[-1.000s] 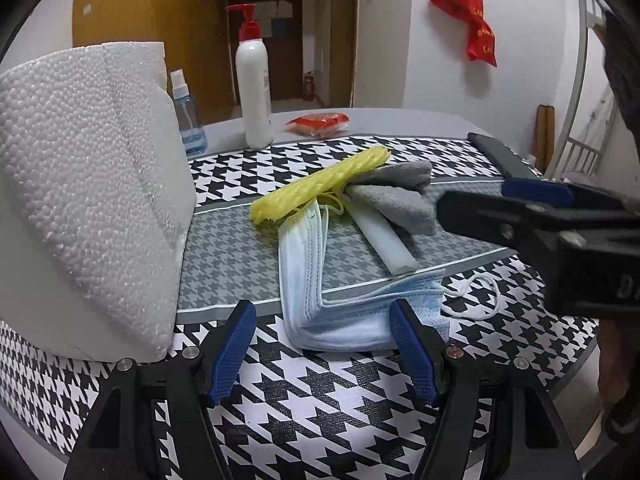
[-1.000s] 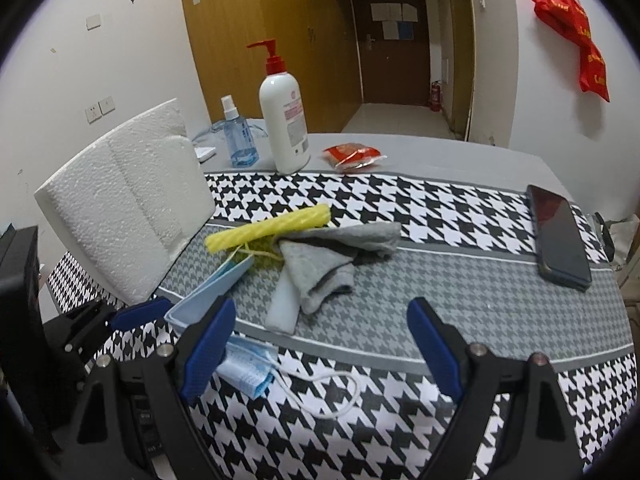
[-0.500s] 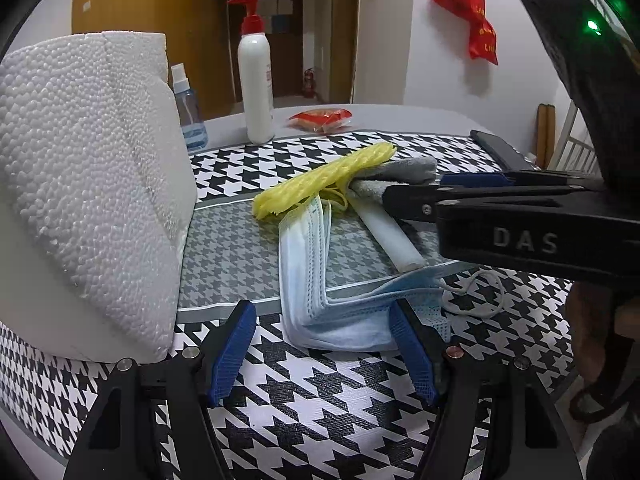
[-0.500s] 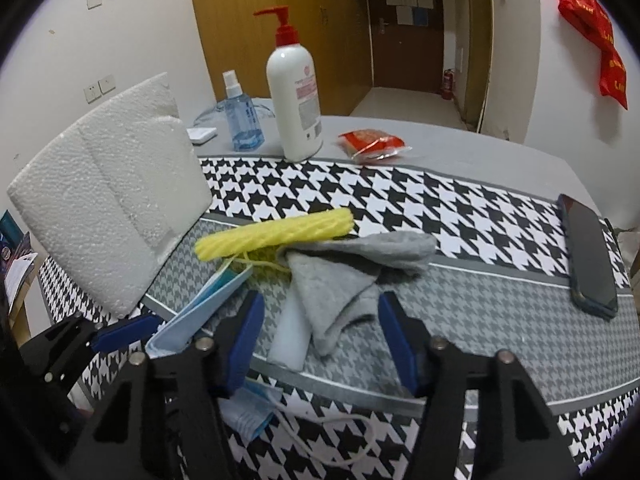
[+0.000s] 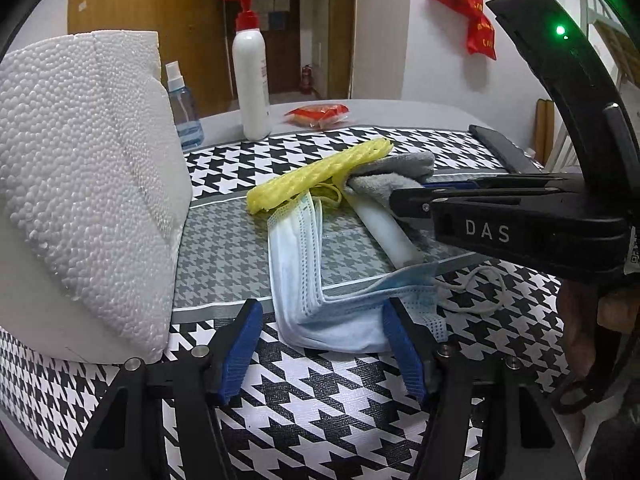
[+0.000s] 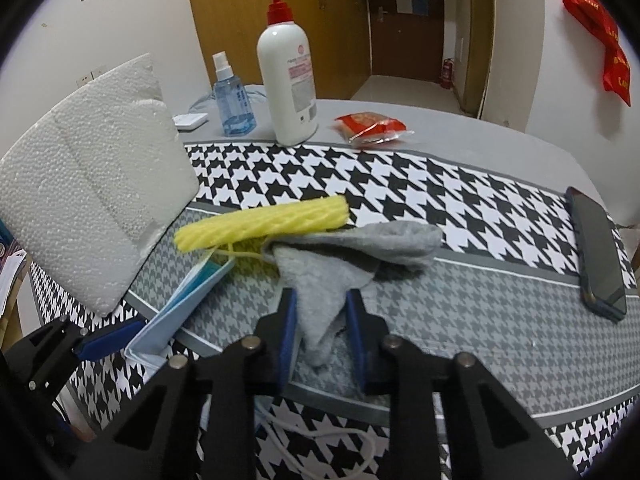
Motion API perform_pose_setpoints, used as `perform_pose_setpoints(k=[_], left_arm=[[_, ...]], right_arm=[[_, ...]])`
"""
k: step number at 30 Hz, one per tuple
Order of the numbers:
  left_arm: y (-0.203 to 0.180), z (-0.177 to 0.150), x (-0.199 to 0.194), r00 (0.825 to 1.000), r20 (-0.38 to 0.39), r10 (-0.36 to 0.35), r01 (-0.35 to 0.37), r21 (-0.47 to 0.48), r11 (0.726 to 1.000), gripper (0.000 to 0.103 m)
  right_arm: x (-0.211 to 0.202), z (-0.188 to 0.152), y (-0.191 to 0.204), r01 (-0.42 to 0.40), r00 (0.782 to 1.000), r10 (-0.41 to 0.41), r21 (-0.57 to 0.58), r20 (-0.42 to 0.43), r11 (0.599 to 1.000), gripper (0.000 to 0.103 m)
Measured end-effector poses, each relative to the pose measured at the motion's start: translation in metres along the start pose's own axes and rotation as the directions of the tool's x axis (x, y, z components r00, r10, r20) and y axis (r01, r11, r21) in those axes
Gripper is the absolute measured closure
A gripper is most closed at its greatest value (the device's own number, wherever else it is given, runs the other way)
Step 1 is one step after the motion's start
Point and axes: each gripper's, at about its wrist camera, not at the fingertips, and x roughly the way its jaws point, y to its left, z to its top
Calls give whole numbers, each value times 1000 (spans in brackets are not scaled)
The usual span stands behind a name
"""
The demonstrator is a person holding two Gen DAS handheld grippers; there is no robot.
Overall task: Organize soft objects
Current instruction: 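Grasp the grey sock with the right gripper while the left approaches the blue mask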
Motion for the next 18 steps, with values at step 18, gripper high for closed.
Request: perform_pose_setpoints(k=[18], left_arm=[[2,-1,-24,998,42,-35,34,8,999,72]], right_arm=[[-40,-10,-5,-7,998,5,34,62,999,89]])
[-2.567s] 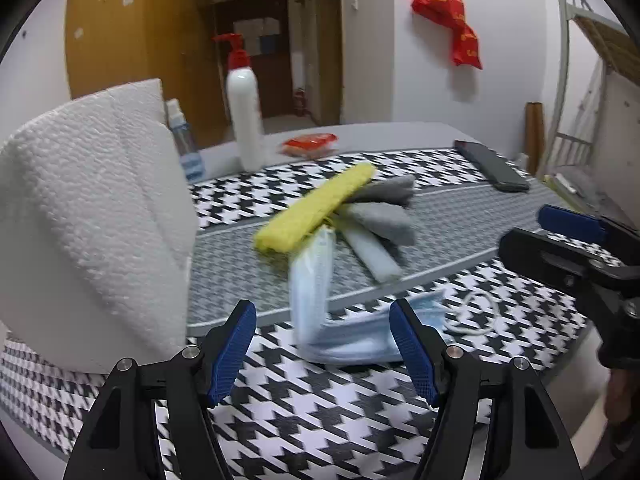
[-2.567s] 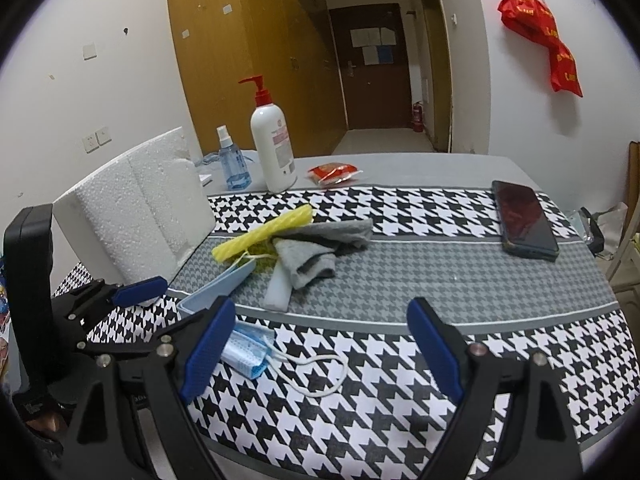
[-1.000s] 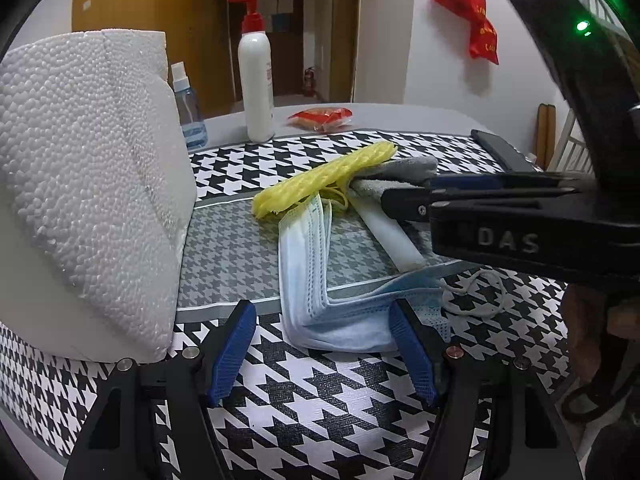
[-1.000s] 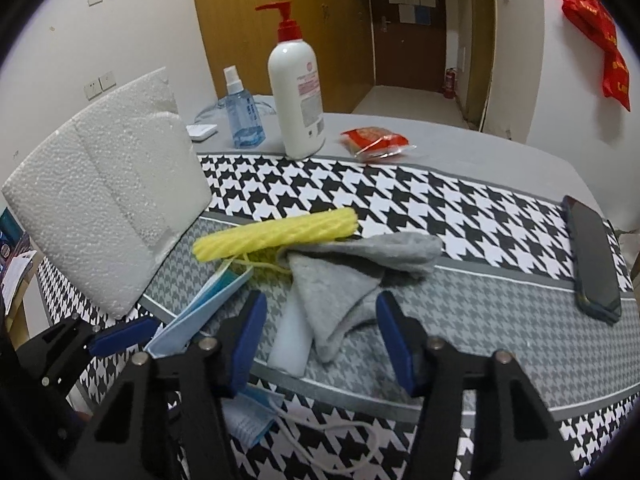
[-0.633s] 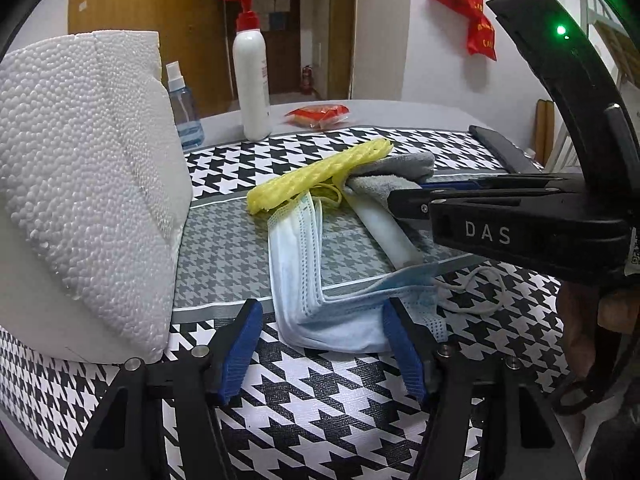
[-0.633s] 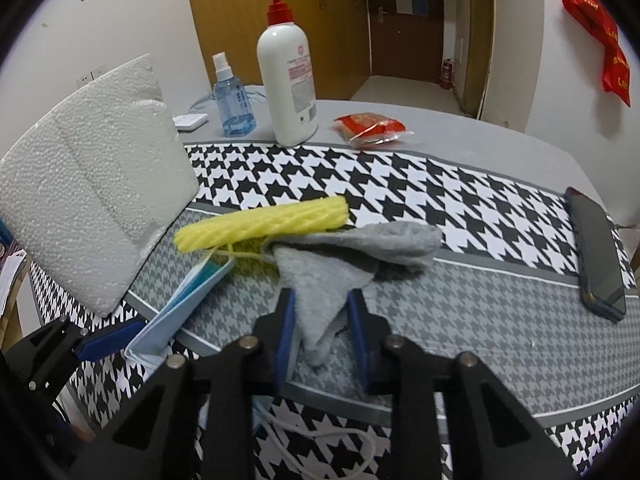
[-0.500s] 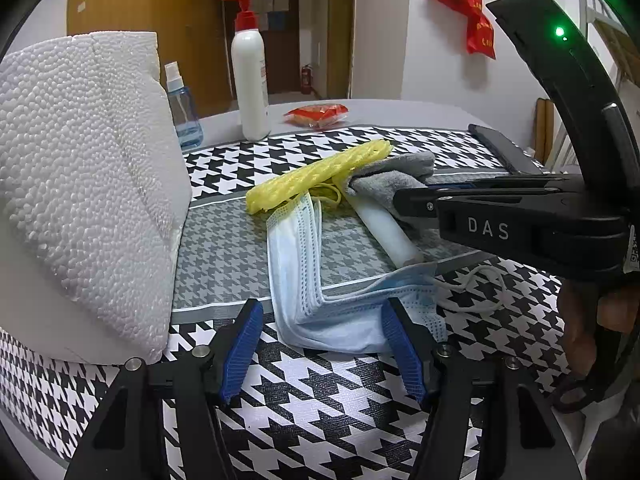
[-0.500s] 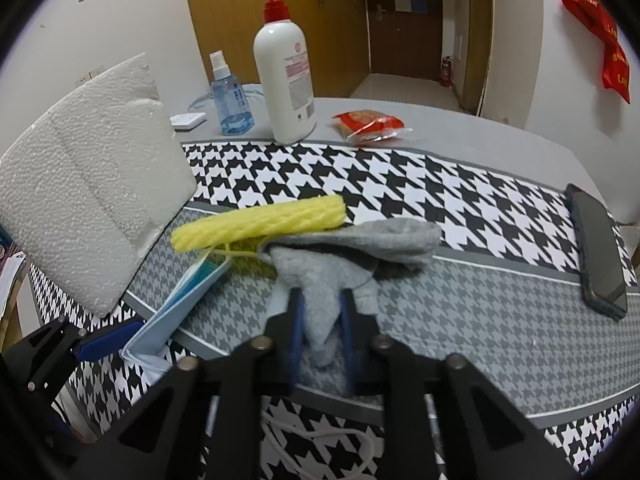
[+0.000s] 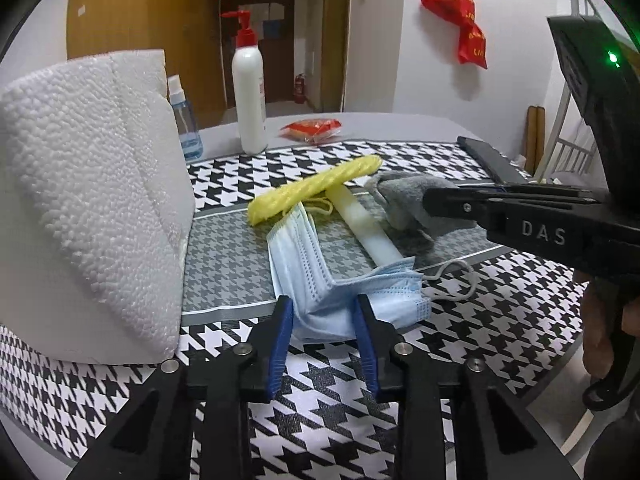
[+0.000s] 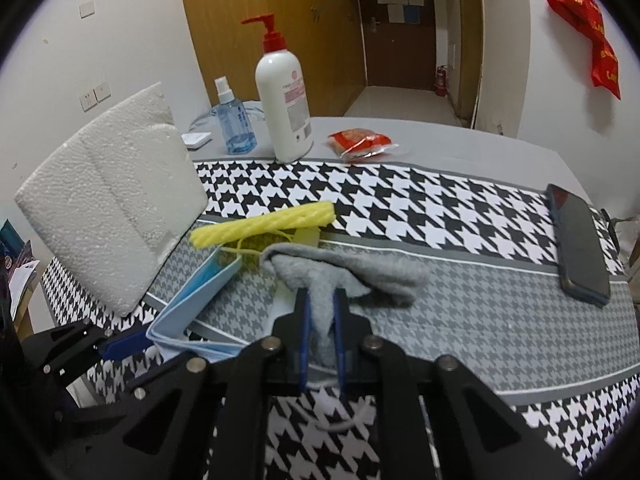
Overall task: Organize soft objects
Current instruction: 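Grasp the grey sock with the right gripper while the left approaches the blue mask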
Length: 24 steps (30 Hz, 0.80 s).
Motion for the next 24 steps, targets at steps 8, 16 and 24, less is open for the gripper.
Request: perform_pose_setpoints(k=[8,16,24], left_arm=[[-5,-3,-28,999,43,-4,4,11,1000,77],[-10,-12,-54,998,66,-19,18,16,1000,78],[-11,-23,-62,998,55,-15,14,13,1000,78]], right_arm=[[-36,-13,0,12,999,-13,23,45,1000,89],[-70,-29,2,29,996,-32,39,83,999,89],[-92,-48,1,45,994,-49,49,99,998,89]])
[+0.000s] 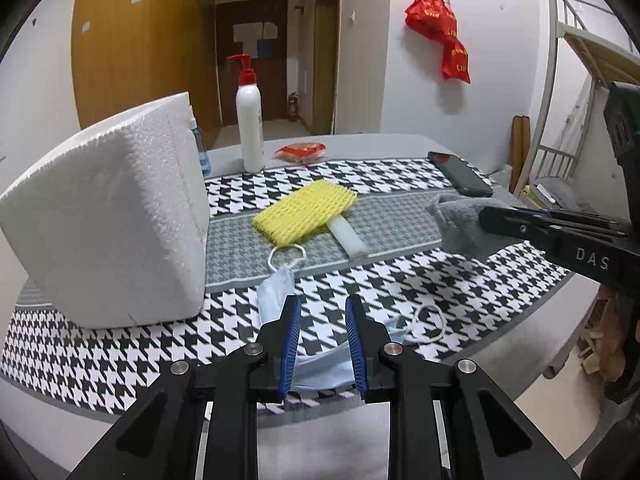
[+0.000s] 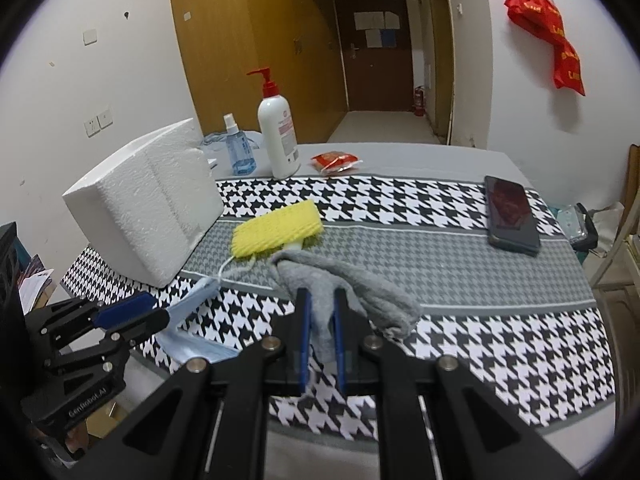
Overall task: Organize soft objects
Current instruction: 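Grasp the blue face mask with the left gripper while the right holds the grey sock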
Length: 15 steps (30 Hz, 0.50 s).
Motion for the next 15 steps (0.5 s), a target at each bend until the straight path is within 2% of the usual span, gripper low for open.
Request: perform_pose_setpoints(k=[7,15], left_arm=[[3,-10,6,999,-36,8,-9,-17,1000,78],[3,-14,11,999,-39,8,-9,-23,1000,77]], right_arm=[[5,-16,-6,12,999,-11,16,-33,1000,89],[16,-29,-12,31,997,-29,26,-78,999,89]])
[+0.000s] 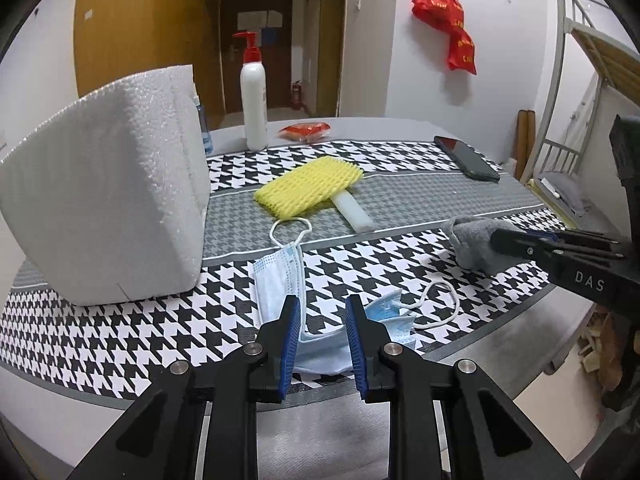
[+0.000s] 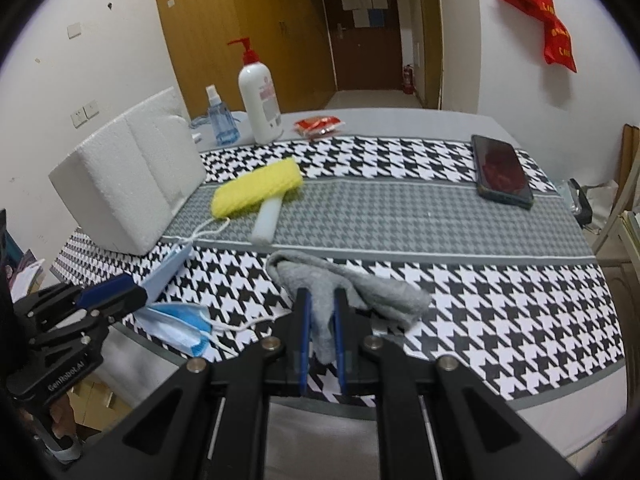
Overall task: Organize soft objects
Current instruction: 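Grasp the blue face mask with the left gripper while the right holds the grey sock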
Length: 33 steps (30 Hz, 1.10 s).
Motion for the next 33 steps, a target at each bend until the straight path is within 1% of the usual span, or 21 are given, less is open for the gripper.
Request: perform_pose_setpoints(k=[2,4,6,8,10,12,13,14,15,19,24,33], left_arm=[[2,0,3,1000,-7,17,-17,-14,1000,75],[3,-1,5,999,-18,30,-30,-24,999,65],[4,-2,6,999,-16,38,-39,-28,999,60],[5,-3,7,999,-16,37,-37,-29,999,59],[6,-3,8,999,-19,33,-34,-31,999,58],[6,-3,8,999,-21,35,-36,-29,999,56],[6,-3,8,999,-22,37,-38,-29,999,50],[6,-3,9,999,-22,37,-38,-30,999,46],[6,-3,8,999,-21,35,-36,-30,999,42],[6,-5,7,999,-22,30,-31,-26,999,41],[8,-6,7,999,-31,30,-31,-33,999,41],[7,-4,8,999,-34,20,-21,-35,999,41]], right_arm=[[1,-1,0,1,1000,-1,-1,-7,1000,89],[2,-2,1,9,1000,-9,-5,-12,1000,89],[2,-3,2,17,1000,-17,-12,-16,1000,89],[2,-3,2,18,1000,-18,-12,-19,1000,88],[1,-4,1,20,1000,-20,-11,-21,1000,81],[0,-7,1,30,999,-30,-8,-18,1000,62],[-1,-8,1,30,999,-30,-9,-15,1000,59],[-3,-8,2,28,1000,-28,-10,-12,1000,55],[-5,-10,2,27,1000,-28,-11,-9,1000,54],[-8,-13,5,36,999,-36,-24,-3,999,53],[-13,-16,9,22,1000,-22,-39,6,999,52],[-18,-7,-4,31,999,-31,6,29,1000,52]])
